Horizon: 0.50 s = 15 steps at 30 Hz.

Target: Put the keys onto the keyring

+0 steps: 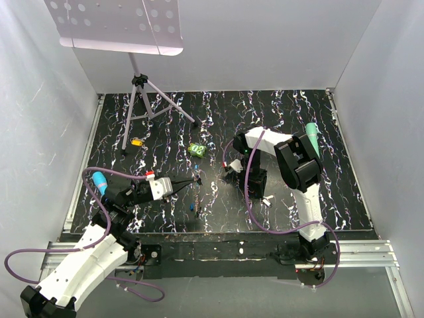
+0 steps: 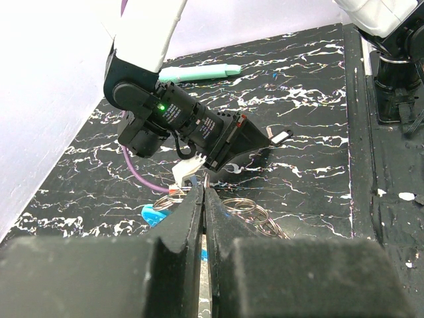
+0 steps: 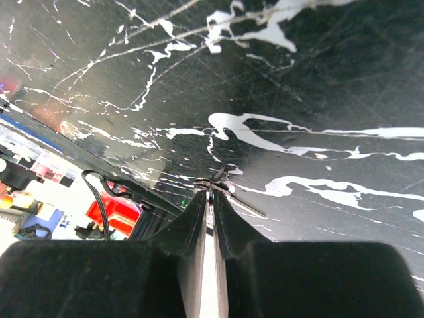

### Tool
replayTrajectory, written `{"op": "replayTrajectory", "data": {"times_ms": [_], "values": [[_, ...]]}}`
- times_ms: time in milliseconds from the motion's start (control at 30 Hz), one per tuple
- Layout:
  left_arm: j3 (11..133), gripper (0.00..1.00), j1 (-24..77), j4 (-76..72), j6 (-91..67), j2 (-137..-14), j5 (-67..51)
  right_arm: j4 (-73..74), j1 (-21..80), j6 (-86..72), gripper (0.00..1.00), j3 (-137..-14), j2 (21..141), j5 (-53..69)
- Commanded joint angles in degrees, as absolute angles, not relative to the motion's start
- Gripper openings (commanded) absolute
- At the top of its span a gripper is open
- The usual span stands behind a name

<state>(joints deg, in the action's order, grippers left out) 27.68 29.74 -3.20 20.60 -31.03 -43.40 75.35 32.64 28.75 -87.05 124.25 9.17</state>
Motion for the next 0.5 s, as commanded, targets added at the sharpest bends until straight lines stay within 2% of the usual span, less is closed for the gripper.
{"op": "replayTrajectory", "data": {"times_ms": [0, 200, 467], "values": [[29.3, 0.00, 29.4, -4.5, 21.2, -30.6, -43.1, 78.7, 32.6, 28.3, 0.16, -89.3, 125.2, 10.5], [29.3, 0.00, 29.4, -4.5, 21.2, -30.7, -43.1, 78.6, 32.6, 28.0, 0.20, -89.6, 125.0, 10.9], [29.3, 0.00, 29.4, -4.5, 21.3, -30.6, -43.1, 78.2, 32.1, 27.6, 0.33, -90.1, 123.8, 11.9]]}}
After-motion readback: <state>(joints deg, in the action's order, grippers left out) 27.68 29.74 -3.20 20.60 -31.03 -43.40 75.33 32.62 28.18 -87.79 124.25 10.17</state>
